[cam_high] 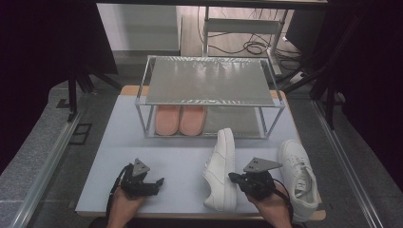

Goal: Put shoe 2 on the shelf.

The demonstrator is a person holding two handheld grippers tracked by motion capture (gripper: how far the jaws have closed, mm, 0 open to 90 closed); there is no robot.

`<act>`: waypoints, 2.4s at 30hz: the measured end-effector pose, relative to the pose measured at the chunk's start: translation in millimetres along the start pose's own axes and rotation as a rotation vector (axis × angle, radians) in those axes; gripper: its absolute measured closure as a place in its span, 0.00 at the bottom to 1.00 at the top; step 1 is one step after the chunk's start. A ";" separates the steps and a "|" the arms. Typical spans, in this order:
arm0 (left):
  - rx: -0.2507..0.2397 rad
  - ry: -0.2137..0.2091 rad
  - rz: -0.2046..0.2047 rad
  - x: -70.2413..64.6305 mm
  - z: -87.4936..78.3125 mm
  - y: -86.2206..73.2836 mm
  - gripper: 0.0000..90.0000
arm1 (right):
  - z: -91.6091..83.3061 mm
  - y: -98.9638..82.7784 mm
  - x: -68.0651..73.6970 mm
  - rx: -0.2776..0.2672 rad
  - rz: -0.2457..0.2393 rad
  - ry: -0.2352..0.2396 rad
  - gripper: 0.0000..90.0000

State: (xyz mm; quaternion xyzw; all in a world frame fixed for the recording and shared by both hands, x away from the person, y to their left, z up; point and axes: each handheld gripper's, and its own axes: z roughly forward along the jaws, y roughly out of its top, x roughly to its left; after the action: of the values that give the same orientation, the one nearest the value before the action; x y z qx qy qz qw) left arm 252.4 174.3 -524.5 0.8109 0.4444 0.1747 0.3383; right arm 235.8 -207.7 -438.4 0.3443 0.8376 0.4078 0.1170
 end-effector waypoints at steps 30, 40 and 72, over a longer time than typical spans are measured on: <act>0.000 0.000 0.000 0.0 0.0 0.0 0.17 | -30.7 -30.3 -20.2 0.011 0.109 -0.119 1.00; 0.001 0.000 0.000 0.1 0.0 0.1 0.17 | -56.9 -54.3 -44.1 0.034 0.196 -0.247 0.99; 0.001 -0.001 0.000 0.2 0.0 0.1 0.17 | -24.7 -37.3 -45.8 0.046 0.262 -0.333 1.00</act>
State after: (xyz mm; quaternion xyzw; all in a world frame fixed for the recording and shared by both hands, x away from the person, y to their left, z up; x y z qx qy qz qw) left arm 252.6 174.4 -524.5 0.8111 0.4445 0.1742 0.3381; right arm 239.7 -269.4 -454.9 0.5153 0.7639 0.3379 0.1917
